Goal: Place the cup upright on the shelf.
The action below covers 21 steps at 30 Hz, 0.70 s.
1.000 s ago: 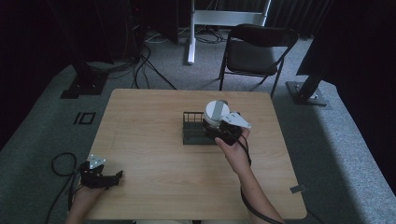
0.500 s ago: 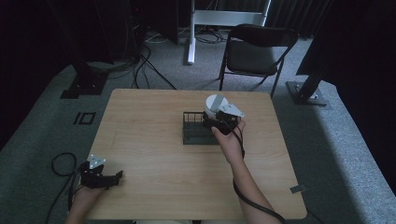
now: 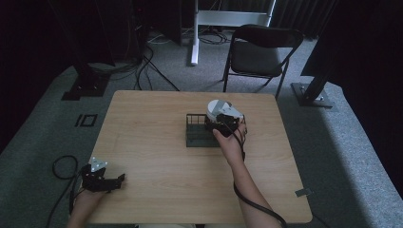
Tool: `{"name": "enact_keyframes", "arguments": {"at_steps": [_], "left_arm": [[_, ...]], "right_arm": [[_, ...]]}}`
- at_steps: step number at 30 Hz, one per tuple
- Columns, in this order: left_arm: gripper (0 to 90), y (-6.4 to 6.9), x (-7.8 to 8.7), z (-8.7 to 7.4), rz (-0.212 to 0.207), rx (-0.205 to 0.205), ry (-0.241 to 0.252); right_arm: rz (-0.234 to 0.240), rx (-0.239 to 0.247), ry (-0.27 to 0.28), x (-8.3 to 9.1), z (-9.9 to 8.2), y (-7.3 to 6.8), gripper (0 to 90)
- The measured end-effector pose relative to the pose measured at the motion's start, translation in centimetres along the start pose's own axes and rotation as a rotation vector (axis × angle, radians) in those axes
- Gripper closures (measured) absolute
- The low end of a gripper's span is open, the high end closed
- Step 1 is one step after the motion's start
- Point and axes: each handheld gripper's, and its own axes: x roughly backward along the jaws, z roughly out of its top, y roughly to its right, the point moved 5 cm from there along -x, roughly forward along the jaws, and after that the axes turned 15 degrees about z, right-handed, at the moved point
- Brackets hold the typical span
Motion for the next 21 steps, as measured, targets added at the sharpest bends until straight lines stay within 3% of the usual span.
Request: {"name": "enact_keyframes", "arguments": {"at_steps": [4,6,15,21], "left_arm": [[0.6,0.0,0.0,0.0,0.000,0.000,0.000],[0.6,0.0,0.0,0.0,0.000,0.000,0.000],[0.6,0.0,0.0,0.0,0.000,0.000,0.000],[0.6,0.0,0.0,0.0,0.000,-0.001,0.000]], "right_arm": [[-0.009,-0.034,-0.006,-0.4,-0.1,0.0,18.4],[-0.016,-0.022,-0.024,-0.7,-0.3,0.0,18.4],[-0.002,-0.056,-0.074,-1.4,-0.9,0.1,18.5],[-0.022,-0.028,-0.099,-1.7,-1.1,0.1,18.4]]}}
